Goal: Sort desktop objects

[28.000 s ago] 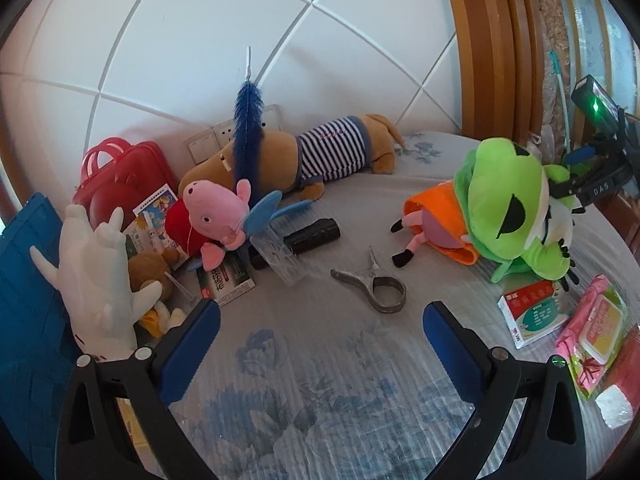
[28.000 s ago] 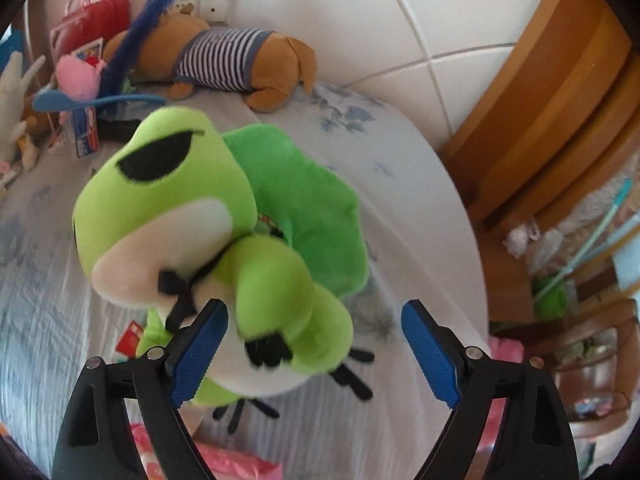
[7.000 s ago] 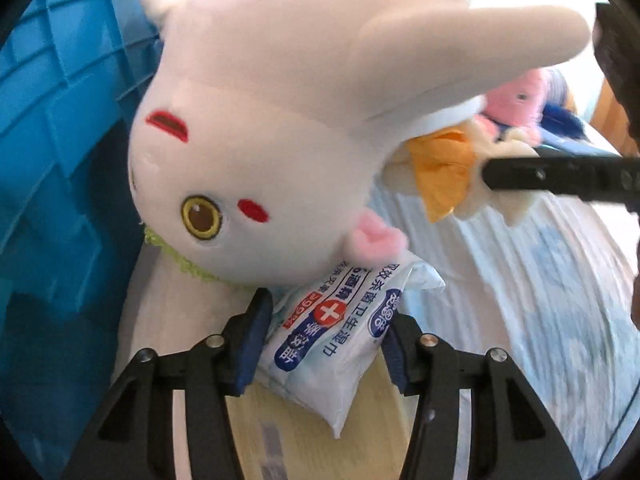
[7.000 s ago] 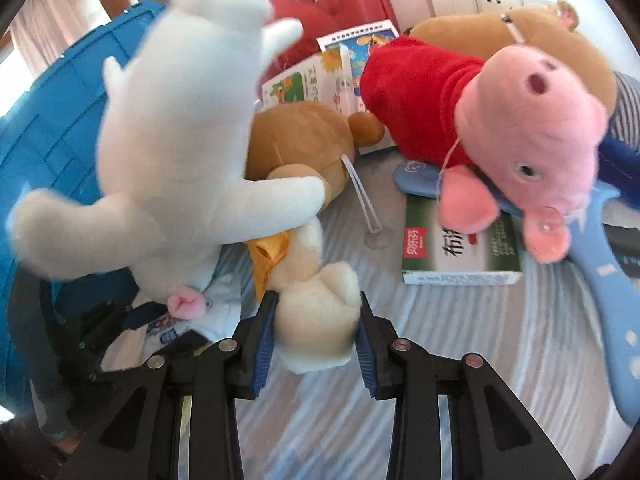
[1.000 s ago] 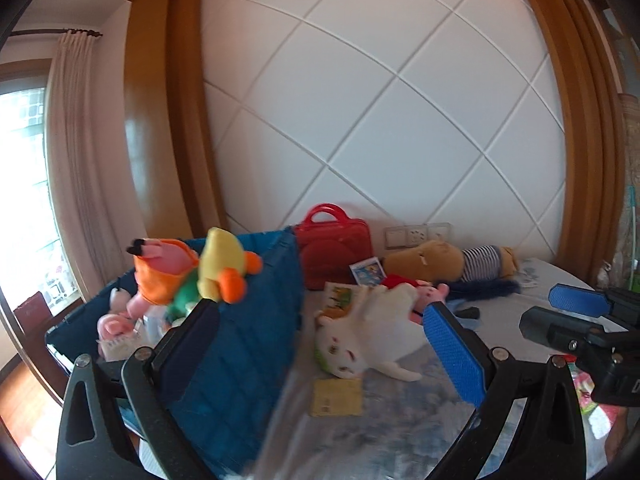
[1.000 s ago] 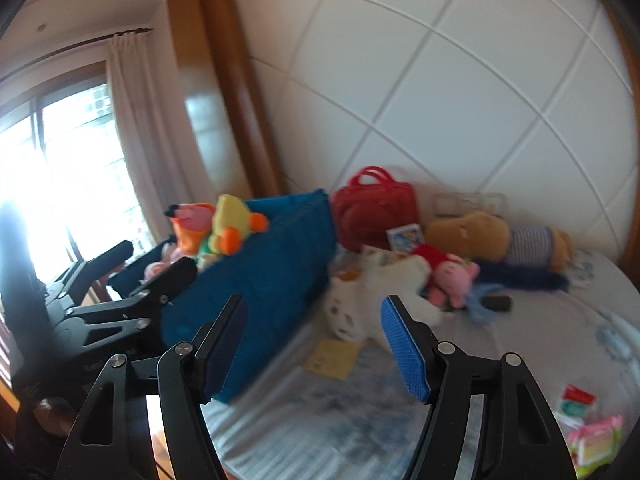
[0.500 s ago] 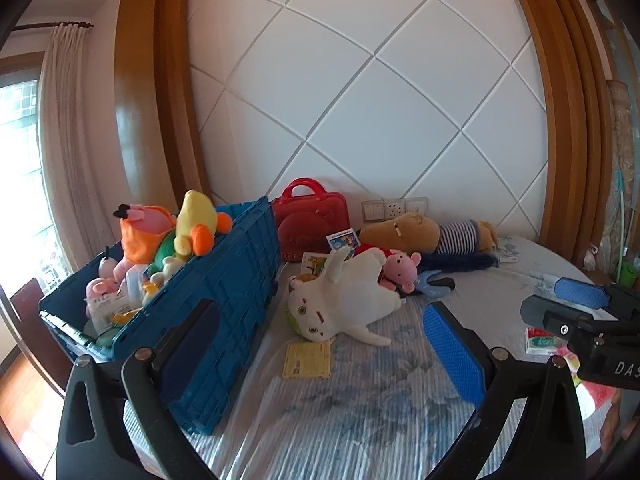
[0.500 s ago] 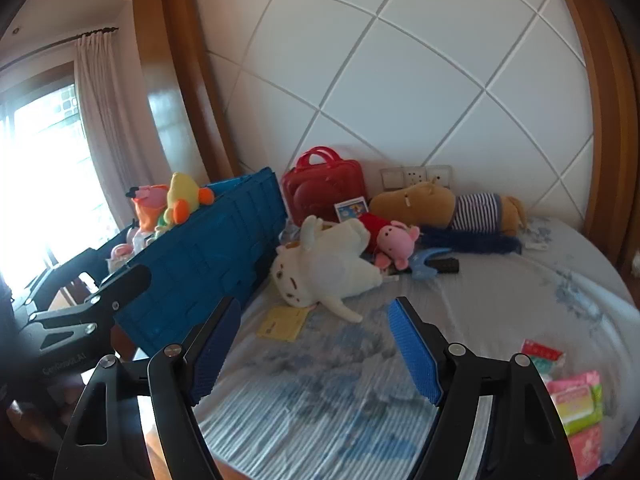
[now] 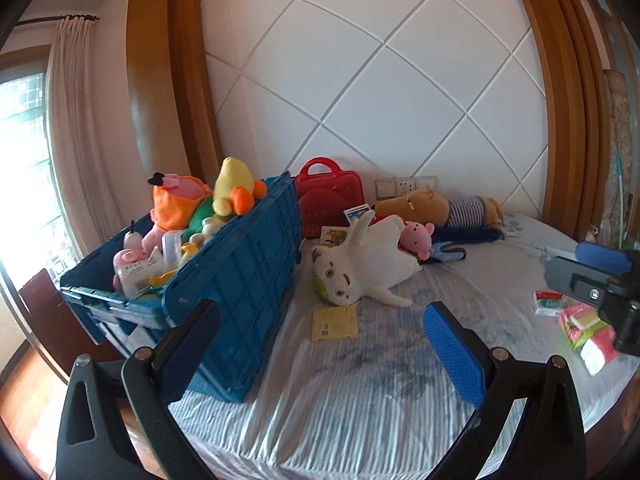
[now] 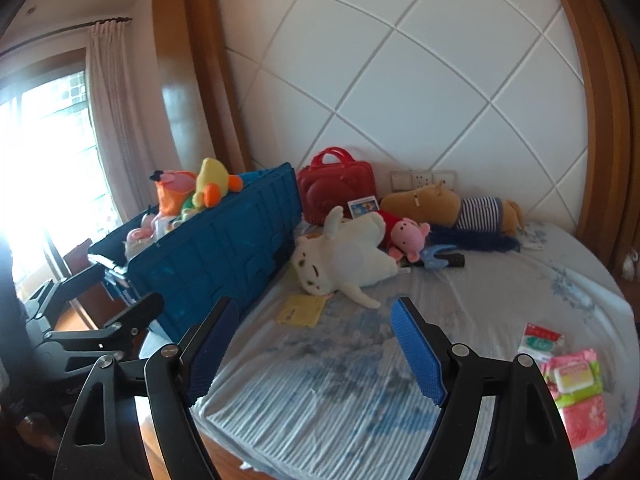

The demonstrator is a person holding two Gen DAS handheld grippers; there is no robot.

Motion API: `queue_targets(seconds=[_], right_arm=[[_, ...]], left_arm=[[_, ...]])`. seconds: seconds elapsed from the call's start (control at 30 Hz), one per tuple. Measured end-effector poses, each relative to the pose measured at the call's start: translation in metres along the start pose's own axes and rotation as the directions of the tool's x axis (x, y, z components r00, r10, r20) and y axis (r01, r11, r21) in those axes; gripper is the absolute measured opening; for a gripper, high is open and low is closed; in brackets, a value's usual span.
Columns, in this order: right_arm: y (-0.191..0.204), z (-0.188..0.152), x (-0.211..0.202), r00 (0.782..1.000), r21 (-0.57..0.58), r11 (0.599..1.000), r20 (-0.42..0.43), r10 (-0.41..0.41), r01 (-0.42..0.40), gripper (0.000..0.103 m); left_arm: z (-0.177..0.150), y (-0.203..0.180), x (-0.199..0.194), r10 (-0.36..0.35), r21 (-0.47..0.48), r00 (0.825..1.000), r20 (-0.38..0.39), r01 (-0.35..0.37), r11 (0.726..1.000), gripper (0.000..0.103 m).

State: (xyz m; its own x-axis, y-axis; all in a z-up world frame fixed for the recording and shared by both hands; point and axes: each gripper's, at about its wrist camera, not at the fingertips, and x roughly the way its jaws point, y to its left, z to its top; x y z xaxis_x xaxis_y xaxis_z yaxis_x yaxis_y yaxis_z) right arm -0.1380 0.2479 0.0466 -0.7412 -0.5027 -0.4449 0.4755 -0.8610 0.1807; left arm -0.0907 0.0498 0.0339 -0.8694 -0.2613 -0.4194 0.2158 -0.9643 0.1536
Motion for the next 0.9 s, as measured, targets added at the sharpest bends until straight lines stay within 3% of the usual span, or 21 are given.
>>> queue_targets(seconds=[0.37,0.9], right_arm=[[0.005,-0.007,-0.016,0.999,-0.056,0.998,-0.013,-0.036,0.035,0.081],[0.039,-0.005,-0.012,1.0,-0.092,0.996,-0.02,0.009,-0.011,0.083]], left_arm=[[-0.017,-0.002,-0.012,0.027,-0.029,0.999,-0.025,-0.027,0.999,0.103],[-0.019,0.025,-0.028,0.085,-0.045,0.996,-0.012,-0.085,0.995,0.103]])
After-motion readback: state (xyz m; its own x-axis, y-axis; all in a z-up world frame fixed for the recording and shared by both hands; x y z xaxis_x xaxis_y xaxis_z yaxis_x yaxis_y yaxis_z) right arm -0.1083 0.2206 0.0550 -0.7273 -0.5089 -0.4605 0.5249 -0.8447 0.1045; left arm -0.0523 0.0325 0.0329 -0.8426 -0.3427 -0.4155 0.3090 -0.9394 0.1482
